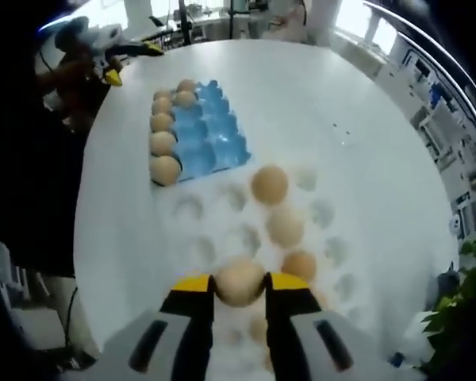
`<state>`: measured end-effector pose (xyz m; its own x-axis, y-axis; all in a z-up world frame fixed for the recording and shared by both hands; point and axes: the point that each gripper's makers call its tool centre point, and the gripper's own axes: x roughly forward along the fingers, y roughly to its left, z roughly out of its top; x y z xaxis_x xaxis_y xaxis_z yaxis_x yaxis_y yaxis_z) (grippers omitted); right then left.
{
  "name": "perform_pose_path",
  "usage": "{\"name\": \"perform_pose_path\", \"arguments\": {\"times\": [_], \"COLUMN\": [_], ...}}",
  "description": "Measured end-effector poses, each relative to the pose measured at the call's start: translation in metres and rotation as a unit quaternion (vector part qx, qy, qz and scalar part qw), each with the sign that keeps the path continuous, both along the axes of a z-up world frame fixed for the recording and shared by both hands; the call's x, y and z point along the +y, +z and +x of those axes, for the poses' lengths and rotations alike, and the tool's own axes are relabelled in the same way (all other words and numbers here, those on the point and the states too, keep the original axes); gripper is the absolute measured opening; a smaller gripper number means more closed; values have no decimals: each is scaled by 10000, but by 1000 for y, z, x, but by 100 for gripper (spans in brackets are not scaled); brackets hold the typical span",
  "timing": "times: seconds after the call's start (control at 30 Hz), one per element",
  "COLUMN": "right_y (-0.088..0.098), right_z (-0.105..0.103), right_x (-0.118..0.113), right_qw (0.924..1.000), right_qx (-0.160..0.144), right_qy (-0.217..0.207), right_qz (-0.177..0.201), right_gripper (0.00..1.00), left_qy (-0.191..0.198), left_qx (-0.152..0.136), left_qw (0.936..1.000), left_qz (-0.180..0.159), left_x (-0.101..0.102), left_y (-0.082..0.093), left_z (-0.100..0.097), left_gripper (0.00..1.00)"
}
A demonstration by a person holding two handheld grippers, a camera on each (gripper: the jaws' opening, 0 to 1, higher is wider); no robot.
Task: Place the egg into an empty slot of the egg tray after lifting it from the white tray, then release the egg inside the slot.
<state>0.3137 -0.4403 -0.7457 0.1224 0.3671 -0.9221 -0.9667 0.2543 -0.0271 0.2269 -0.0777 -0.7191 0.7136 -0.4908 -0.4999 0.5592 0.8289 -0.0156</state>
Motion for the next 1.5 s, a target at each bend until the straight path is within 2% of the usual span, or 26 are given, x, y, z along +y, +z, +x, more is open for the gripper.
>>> {"name": "perform_pose_path", "arguments": {"times": [0.47,1.07,1.5], "right_y": [2,-3,-8], "right_z": [-4,-7,-10], "right_x": [29,115,150], "right_qw": [9995,9934,9879], "right_qx": [11,154,202], "right_qy": [282,1033,1432], "right_qz": [130,472,561], "right_gripper": [24,24,24], "left_qy": [44,50,72], "left_qx": [-24,-13,-35], "left_qw": [10000,10000,10000], "left_qz": [-27,-40,-6], "left_x": [4,8,12], "left_y": [0,1,1], "left_z": [1,0,-1], "left_gripper": [84,81,78]}}
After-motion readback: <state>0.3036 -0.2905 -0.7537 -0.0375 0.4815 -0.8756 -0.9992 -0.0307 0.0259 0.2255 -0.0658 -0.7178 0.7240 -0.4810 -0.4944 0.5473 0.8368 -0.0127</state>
